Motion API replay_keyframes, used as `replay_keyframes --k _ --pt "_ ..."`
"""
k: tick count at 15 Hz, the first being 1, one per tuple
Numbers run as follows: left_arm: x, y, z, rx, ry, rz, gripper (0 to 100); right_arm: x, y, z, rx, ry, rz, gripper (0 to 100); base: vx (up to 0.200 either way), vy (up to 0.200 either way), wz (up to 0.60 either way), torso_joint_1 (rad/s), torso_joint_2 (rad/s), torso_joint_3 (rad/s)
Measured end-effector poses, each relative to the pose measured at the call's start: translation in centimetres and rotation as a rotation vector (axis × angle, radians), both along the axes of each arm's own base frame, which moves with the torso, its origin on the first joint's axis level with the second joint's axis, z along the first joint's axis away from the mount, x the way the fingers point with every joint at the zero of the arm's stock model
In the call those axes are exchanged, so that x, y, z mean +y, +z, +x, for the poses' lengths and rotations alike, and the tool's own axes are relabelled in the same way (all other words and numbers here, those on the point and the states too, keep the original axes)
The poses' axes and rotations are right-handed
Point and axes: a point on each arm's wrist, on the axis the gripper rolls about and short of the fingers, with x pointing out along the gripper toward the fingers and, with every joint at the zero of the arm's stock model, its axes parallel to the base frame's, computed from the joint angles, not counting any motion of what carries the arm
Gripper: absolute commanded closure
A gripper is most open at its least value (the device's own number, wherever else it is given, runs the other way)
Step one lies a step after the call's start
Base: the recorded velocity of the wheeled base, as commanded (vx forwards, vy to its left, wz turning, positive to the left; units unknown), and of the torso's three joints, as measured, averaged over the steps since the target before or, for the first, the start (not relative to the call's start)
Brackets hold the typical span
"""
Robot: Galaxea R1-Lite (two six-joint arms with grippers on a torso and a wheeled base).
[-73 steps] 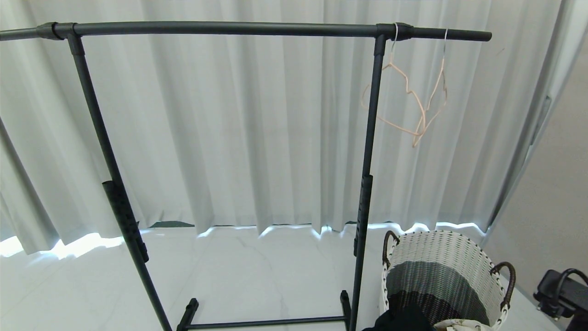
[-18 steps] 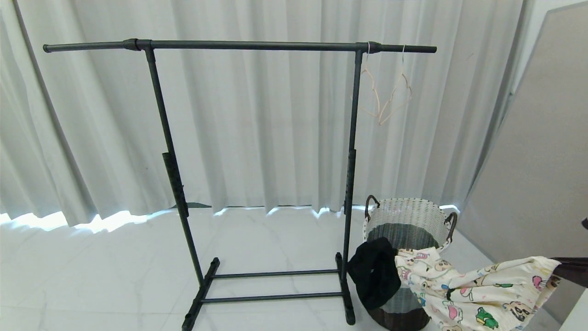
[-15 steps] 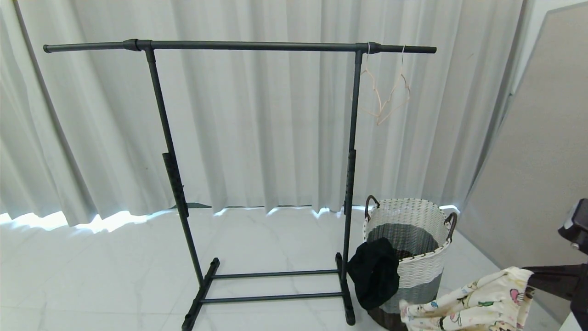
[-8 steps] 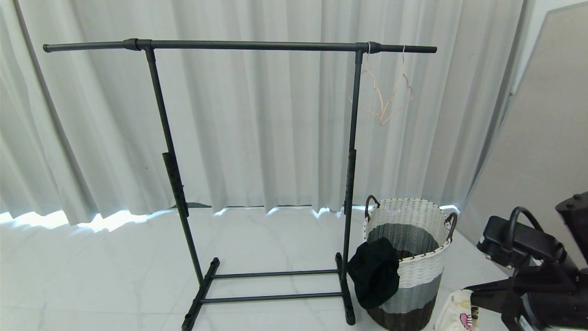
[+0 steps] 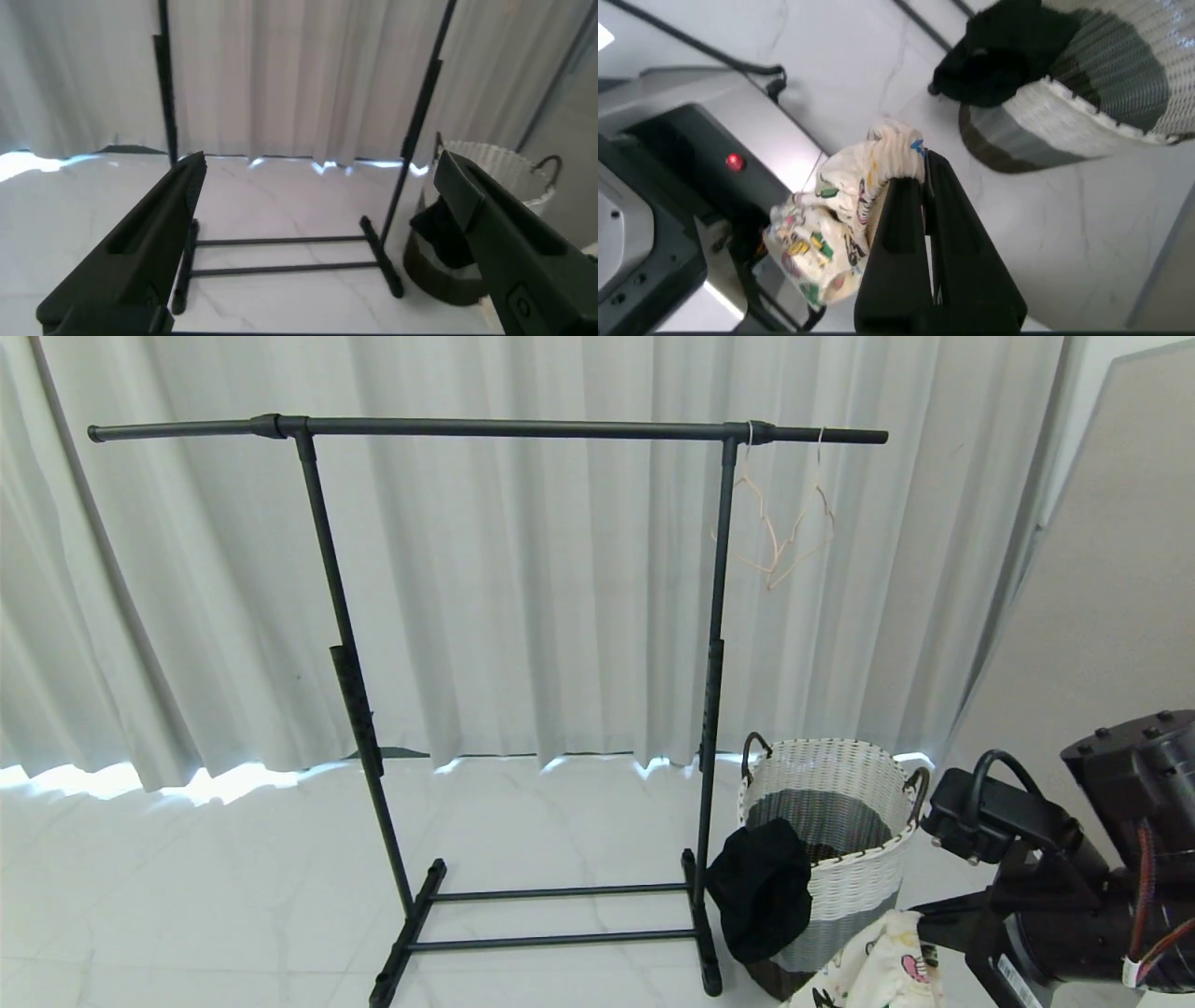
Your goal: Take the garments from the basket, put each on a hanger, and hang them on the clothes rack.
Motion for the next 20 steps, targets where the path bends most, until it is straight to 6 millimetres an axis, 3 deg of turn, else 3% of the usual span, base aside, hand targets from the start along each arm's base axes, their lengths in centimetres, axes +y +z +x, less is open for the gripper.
replay_keyframes --k 2,5,7,9,11,15,18,20 --pt "-0.2 3.8 2.4 0.054 -0.038 -0.010 0 0.5 0.2 0.6 -0.038 -0.002 0.032 100 0.000 0.000 0.00 0.000 0.00 0.000" --pt "-1.2 8.4 8.8 0.155 -0.102 -0.004 0 1.8 0.5 1.7 -0.064 -0.007 0.086 100 0.000 0.000 0.00 0.000 0.00 0.000" --pt "-3.3 9.4 13.5 0.246 -0.200 0.018 0 3.2 0.8 2.5 -0.070 -0.004 0.126 100 0.000 0.000 0.00 0.000 0.00 0.000" --pt "-7.0 8.8 16.3 0.340 -0.337 0.051 0 4.8 1.4 3.3 -0.081 0.009 0.166 100 0.000 0.000 0.00 0.000 0.00 0.000" --pt "-11.4 7.4 17.1 0.439 -0.455 0.056 0 6.4 1.8 3.9 -0.085 0.026 0.193 100 0.000 0.000 0.00 0.000 0.00 0.000" --pt "-19.1 4.3 15.5 0.595 -0.547 0.075 0 8.8 2.3 4.2 -0.074 0.055 0.231 100 0.000 0.000 0.00 0.000 0.00 0.000" --pt "-23.4 2.3 14.9 0.620 -0.601 0.087 0 10.2 2.7 4.7 -0.087 0.070 0.245 100 0.000 0.000 0.00 0.000 0.00 0.000" --pt "-24.9 0.9 15.5 0.627 -0.590 0.097 0 10.7 3.0 5.1 -0.100 0.064 0.247 100 0.000 0.000 0.00 0.000 0.00 0.000"
